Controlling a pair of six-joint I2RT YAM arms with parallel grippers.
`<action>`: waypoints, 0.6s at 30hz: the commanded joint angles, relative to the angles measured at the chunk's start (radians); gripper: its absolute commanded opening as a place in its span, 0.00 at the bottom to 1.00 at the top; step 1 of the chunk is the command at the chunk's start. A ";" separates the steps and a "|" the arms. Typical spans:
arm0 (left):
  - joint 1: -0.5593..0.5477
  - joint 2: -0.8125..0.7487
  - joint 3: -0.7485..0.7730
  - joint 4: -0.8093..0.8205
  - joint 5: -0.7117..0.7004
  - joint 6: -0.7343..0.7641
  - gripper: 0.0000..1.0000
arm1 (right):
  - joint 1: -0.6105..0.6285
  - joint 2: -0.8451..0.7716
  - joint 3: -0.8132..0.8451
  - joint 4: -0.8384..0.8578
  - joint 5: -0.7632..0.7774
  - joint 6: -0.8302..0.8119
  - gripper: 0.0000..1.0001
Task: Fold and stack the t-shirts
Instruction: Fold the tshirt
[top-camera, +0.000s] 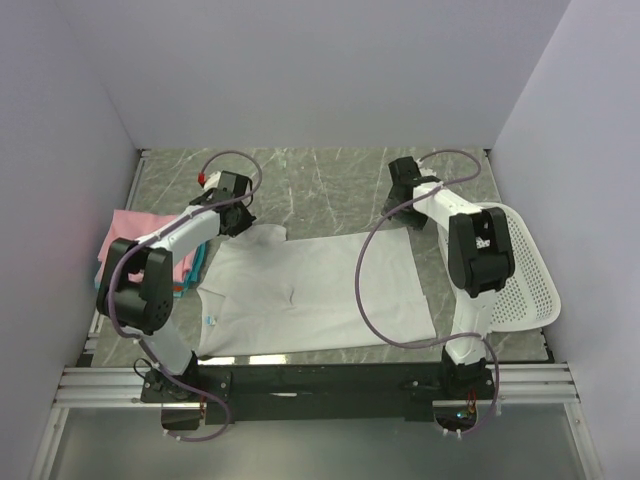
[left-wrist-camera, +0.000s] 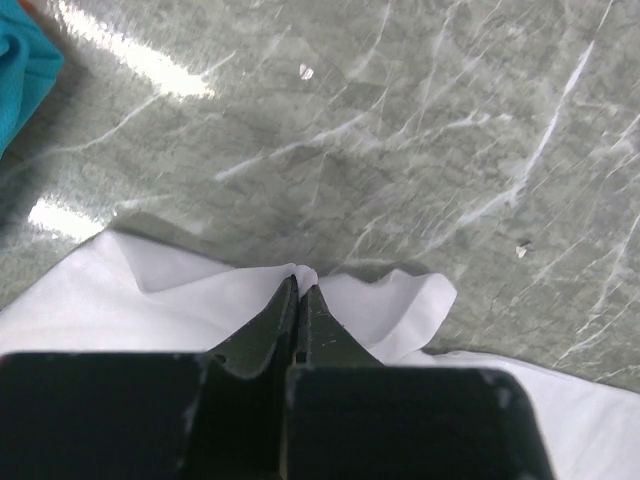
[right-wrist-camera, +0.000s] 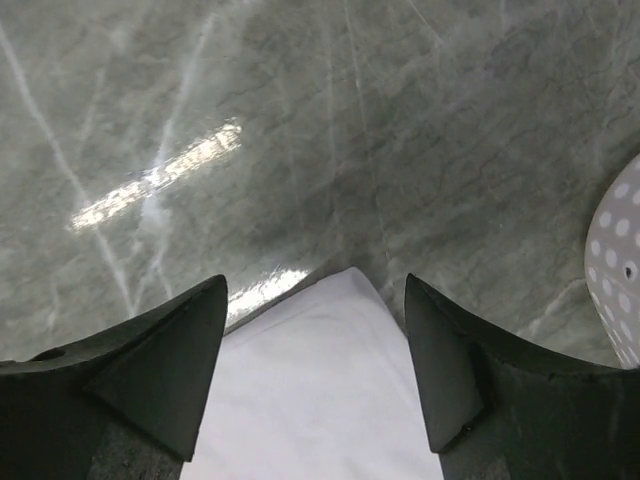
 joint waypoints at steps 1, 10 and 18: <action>-0.010 -0.060 -0.024 0.042 0.011 0.011 0.01 | -0.017 0.033 0.038 0.012 -0.029 -0.002 0.76; -0.015 -0.101 -0.063 0.049 0.004 0.001 0.01 | -0.030 0.050 0.018 0.031 -0.054 0.001 0.59; -0.015 -0.112 -0.075 0.046 0.010 -0.004 0.01 | -0.031 0.045 0.004 0.029 -0.063 -0.005 0.28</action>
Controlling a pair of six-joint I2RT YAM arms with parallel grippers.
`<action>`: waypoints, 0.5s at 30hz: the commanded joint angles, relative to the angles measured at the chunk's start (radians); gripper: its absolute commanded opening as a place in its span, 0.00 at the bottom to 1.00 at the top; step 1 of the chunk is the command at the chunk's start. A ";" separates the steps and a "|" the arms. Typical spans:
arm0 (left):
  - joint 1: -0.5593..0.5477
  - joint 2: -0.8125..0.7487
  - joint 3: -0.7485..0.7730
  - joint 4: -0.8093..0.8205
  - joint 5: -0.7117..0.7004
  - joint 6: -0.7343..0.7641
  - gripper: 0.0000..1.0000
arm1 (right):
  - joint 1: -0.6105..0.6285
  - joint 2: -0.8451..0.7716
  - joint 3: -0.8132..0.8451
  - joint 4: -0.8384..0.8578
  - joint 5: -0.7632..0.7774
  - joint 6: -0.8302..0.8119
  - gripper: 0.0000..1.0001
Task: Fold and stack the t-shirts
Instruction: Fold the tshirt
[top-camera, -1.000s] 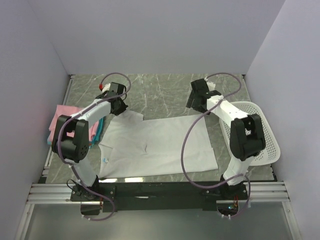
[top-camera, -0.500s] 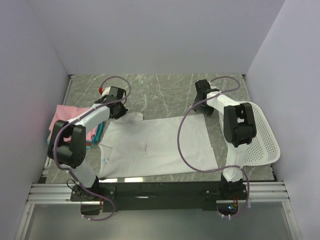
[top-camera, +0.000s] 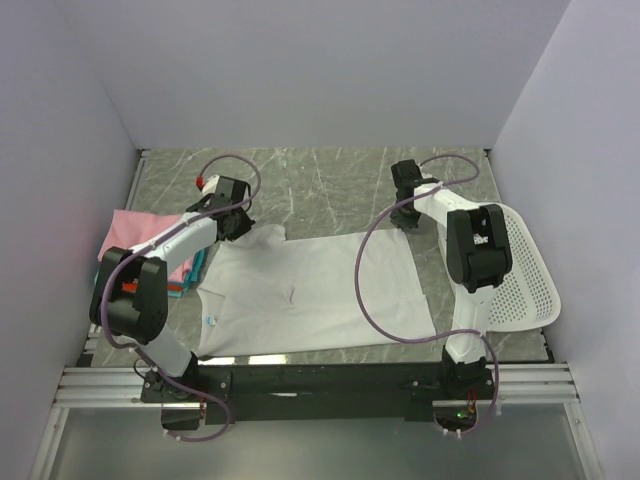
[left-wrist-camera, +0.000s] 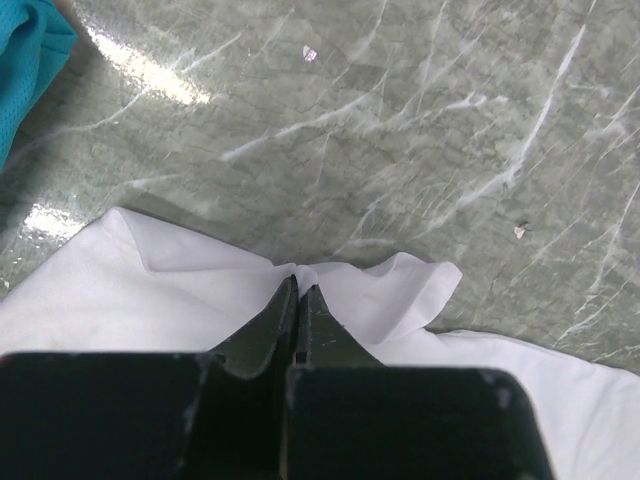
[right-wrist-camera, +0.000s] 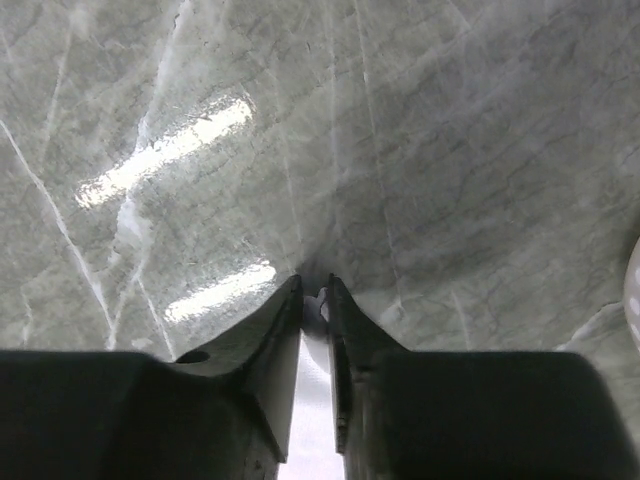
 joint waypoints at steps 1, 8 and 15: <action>-0.006 -0.044 -0.006 0.019 0.011 -0.003 0.01 | -0.003 -0.010 0.003 0.012 0.003 -0.001 0.22; -0.006 -0.079 -0.031 0.013 0.009 -0.016 0.01 | -0.003 -0.046 -0.021 0.005 0.053 -0.001 0.00; -0.017 -0.161 -0.107 0.025 0.032 -0.040 0.01 | 0.010 -0.200 -0.139 0.108 0.001 -0.042 0.00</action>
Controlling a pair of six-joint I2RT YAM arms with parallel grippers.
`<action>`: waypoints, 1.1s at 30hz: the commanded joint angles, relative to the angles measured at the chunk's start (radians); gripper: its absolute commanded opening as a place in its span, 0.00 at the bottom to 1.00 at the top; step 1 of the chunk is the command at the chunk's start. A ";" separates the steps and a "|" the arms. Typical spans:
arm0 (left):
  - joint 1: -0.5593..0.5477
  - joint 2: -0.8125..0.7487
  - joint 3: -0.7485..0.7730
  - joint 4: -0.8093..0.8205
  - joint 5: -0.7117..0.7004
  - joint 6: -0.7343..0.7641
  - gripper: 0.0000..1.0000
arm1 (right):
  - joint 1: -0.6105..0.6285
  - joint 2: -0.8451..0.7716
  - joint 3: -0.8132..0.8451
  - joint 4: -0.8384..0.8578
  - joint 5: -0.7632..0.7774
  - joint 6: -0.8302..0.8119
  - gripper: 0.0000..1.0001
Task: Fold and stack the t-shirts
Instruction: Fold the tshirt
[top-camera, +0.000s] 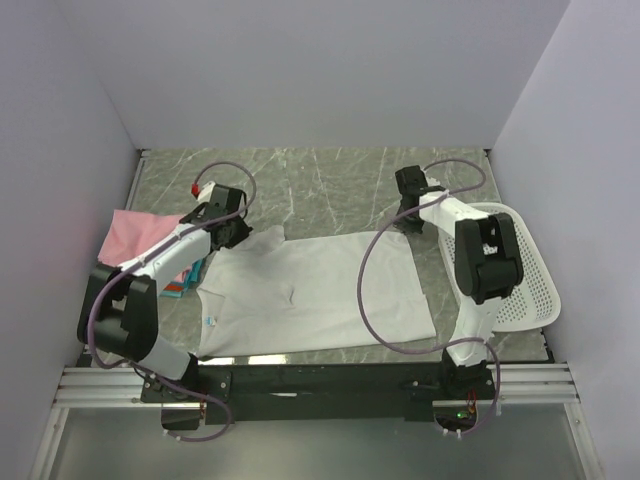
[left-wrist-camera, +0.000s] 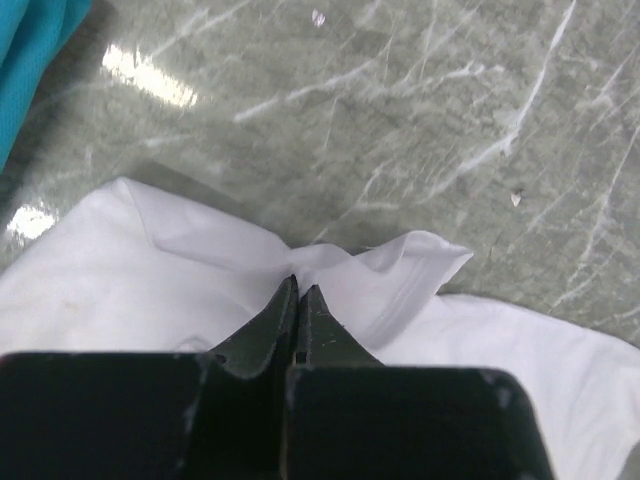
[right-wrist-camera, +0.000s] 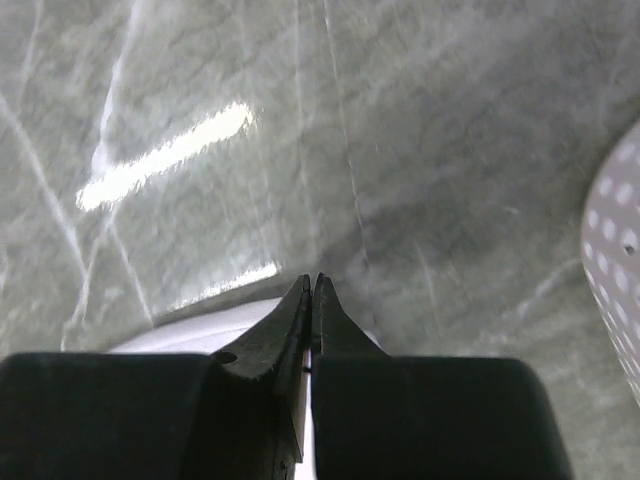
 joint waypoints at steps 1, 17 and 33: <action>-0.012 -0.075 -0.040 0.016 0.025 -0.032 0.01 | 0.015 -0.126 -0.052 0.073 -0.010 -0.030 0.00; -0.062 -0.382 -0.234 -0.079 -0.035 -0.141 0.01 | 0.069 -0.428 -0.281 0.068 0.035 -0.026 0.00; -0.072 -0.711 -0.371 -0.208 -0.049 -0.220 0.01 | 0.072 -0.671 -0.410 0.007 0.047 0.002 0.00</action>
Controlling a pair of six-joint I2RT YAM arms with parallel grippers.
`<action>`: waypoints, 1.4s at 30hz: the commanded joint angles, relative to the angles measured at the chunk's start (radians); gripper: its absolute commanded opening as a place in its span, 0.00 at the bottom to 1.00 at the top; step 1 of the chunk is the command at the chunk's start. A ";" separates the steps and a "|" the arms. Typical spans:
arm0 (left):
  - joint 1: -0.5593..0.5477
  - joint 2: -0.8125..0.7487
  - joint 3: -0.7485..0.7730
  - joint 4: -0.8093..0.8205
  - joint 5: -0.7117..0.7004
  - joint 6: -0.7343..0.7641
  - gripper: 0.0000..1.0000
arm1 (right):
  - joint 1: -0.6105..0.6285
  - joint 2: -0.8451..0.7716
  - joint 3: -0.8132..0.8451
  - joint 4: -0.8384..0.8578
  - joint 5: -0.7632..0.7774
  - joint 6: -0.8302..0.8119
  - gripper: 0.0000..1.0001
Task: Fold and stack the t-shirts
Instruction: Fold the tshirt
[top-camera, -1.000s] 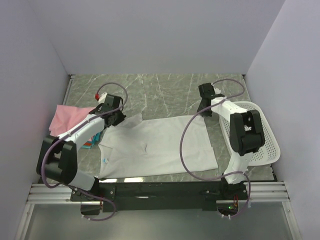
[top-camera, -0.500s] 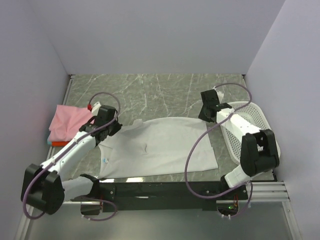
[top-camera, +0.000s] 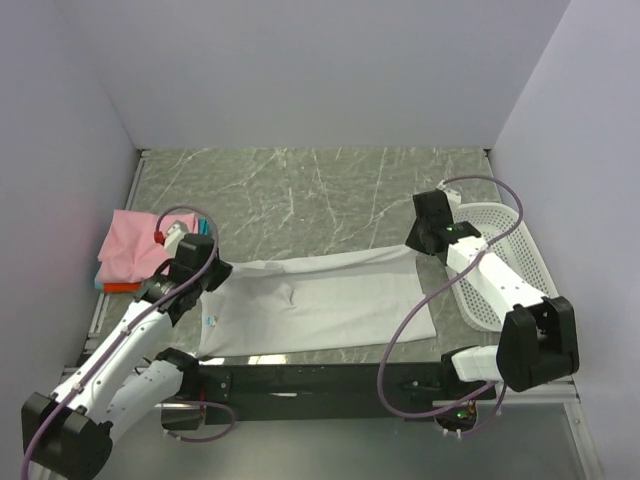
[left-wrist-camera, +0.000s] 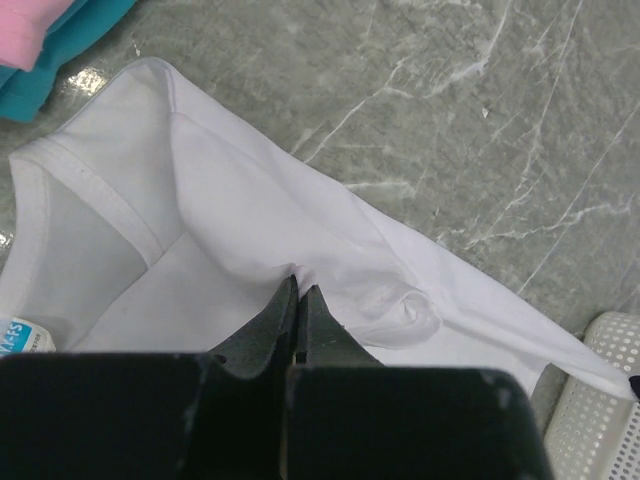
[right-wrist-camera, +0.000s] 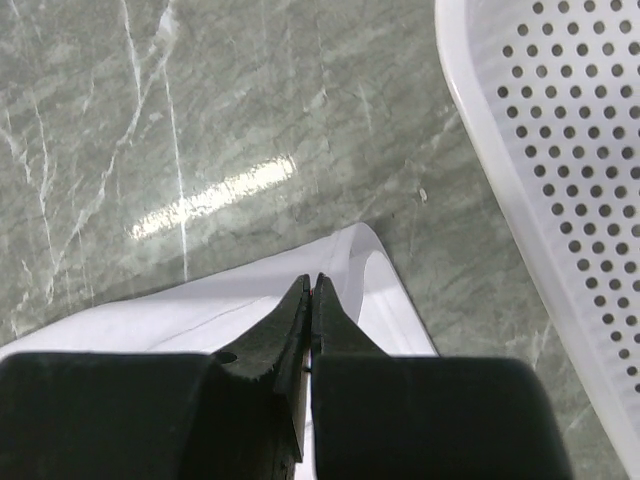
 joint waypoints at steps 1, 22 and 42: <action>-0.004 -0.049 -0.007 -0.038 -0.024 -0.025 0.01 | 0.007 -0.073 -0.027 -0.019 0.022 0.015 0.00; -0.006 -0.217 -0.067 -0.123 -0.010 -0.077 0.01 | 0.038 -0.263 -0.141 -0.099 -0.005 0.012 0.00; -0.018 -0.365 -0.274 -0.150 0.157 -0.193 0.01 | 0.035 -0.185 -0.220 -0.063 0.050 0.041 0.01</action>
